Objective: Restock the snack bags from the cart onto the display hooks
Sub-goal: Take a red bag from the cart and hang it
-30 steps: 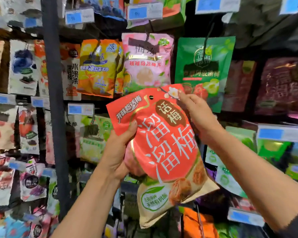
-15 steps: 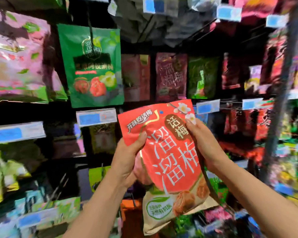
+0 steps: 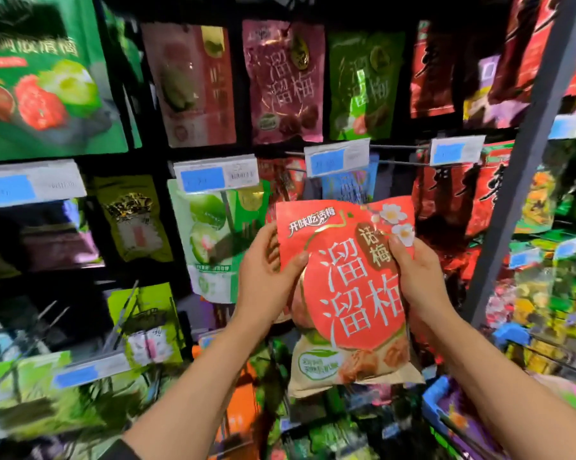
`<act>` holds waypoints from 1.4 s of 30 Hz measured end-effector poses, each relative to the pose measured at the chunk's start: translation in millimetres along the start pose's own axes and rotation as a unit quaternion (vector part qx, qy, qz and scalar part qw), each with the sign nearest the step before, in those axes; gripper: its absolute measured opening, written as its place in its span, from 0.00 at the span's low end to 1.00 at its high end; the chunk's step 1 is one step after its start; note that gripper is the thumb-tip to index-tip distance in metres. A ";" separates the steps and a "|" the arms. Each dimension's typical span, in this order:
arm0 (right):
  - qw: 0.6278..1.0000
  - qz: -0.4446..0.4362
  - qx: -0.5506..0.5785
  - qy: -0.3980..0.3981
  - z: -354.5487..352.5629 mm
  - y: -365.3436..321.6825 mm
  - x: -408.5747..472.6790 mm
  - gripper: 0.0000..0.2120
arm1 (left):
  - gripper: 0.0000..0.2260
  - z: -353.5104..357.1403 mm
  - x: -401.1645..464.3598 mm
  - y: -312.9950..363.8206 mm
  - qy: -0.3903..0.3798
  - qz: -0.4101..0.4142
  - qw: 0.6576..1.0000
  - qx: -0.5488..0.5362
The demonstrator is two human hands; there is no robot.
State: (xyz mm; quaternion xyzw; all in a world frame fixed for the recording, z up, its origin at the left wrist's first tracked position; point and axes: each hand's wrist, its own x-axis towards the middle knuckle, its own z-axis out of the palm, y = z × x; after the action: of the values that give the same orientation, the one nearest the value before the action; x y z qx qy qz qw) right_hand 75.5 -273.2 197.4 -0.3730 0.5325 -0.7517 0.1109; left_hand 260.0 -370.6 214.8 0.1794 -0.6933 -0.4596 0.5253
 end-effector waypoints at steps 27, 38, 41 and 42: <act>0.995 -0.070 0.005 -0.068 12.1 19.9 76.6 0.18 | 0.28 43.7 55.4 7.1 -0.003 0.206 0.870 0.449; 0.997 -0.063 -0.006 -0.035 38.3 10.6 101.5 0.12 | 0.27 45.4 55.9 3.2 0.018 0.202 0.861 0.466; 0.997 -0.053 -0.007 -0.050 39.4 19.2 101.9 0.14 | 0.26 45.8 55.4 1.3 0.020 0.200 0.862 0.465; 0.997 -0.051 -0.012 -0.049 40.4 20.5 102.1 0.13 | 0.27 45.9 55.6 0.7 0.020 0.200 0.862 0.466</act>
State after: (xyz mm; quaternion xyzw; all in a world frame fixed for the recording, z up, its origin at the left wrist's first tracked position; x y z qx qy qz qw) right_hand 27.0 -368.1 230.8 -0.4370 0.5159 -0.7308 0.0940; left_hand 197.8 -390.3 245.5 0.2696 -0.8369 0.0358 0.4750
